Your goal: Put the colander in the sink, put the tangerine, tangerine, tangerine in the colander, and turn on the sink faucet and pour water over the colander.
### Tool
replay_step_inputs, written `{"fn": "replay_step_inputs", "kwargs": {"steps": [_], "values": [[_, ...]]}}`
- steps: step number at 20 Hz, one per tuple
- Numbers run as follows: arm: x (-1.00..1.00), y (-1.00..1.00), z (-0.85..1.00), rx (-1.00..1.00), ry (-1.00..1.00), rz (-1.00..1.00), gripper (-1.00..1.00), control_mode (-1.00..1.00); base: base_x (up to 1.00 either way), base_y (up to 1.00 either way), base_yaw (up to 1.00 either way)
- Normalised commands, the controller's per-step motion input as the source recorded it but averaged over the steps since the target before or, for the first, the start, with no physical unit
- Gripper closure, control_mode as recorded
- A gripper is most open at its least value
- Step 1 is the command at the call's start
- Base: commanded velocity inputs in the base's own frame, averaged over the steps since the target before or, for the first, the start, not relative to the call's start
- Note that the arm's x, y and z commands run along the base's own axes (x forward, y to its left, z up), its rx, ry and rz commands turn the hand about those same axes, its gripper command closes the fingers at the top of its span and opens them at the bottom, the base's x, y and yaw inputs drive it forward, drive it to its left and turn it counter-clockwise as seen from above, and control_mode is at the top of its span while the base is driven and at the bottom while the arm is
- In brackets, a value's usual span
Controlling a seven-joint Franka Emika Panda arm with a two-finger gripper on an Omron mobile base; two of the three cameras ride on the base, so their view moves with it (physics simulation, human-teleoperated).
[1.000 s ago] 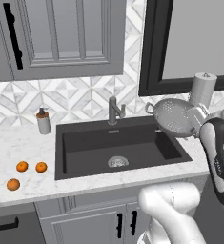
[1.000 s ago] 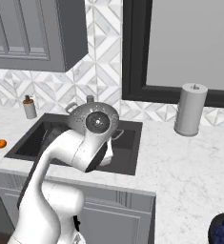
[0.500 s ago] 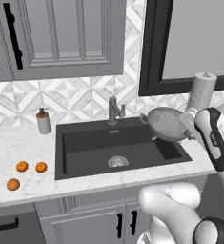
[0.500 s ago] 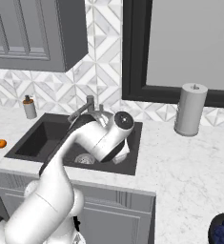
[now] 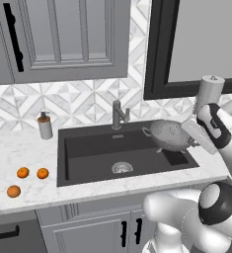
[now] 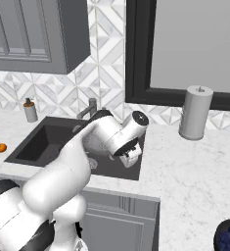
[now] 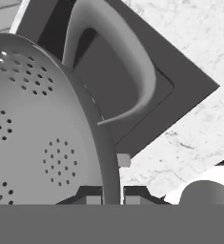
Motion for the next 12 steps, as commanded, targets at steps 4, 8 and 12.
{"fn": "replay_step_inputs", "kwargs": {"steps": [4, 8, 12], "values": [[0.18, 0.06, -0.48, 0.0, 0.0, 0.15, 1.0, -1.0, 0.0, 0.0, 0.0], [0.24, 0.16, -0.41, 0.0, 0.0, 0.16, 1.0, -1.0, 0.0, 0.0, 0.0], [0.26, 0.32, -0.31, 0.0, 0.0, 0.16, 1.0, -1.0, 0.0, 0.0, 0.0]]}}
